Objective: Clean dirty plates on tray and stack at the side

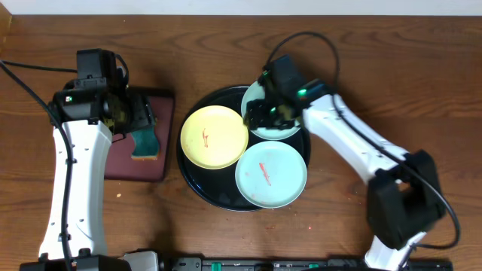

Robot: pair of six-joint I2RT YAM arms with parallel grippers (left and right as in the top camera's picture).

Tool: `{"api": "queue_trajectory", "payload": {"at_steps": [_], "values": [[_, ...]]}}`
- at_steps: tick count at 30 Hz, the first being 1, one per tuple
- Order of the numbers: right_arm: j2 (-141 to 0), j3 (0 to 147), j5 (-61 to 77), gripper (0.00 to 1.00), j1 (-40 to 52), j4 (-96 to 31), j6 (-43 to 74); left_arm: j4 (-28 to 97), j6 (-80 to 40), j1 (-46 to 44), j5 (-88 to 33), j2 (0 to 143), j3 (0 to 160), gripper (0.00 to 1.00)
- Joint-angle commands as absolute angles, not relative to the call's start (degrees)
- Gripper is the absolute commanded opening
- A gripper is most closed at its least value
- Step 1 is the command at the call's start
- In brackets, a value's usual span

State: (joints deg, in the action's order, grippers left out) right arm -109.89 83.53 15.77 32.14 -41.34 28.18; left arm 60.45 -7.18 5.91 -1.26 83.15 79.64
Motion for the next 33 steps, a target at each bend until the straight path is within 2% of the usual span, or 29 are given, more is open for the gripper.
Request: {"api": "queue_trajectory", "payload": {"at_steps": [1, 8, 18, 20, 23, 33], "values": [[-111.7, 84.4, 10.6, 0.61, 34.7, -41.4, 31.3, 60.6, -7.7, 6.2, -0.3, 84.3, 80.0, 0.75], [-115.9, 84.4, 7.3, 0.36, 37.4, -40.5, 33.0, 60.8, -7.8, 6.2, 0.1, 88.7, 79.9, 0.75], [-120.1, 84.4, 7.3, 0.22, 38.6, -36.6, 33.0, 60.8, -7.7, 6.2, 3.1, 91.7, 79.9, 0.75], [-121.2, 84.4, 7.3, 0.17, 38.8, -36.6, 33.0, 60.8, -7.6, 6.2, 3.8, 91.7, 79.9, 0.75], [-121.9, 84.4, 7.3, 0.02, 38.8, -36.4, 33.0, 60.6, -7.3, 6.2, 3.8, 91.8, 79.7, 0.75], [-122.0, 84.4, 6.2, 0.01, 39.0, -36.7, 31.8, 57.9, -5.6, 6.2, 4.3, 96.7, 76.9, 0.73]]}}
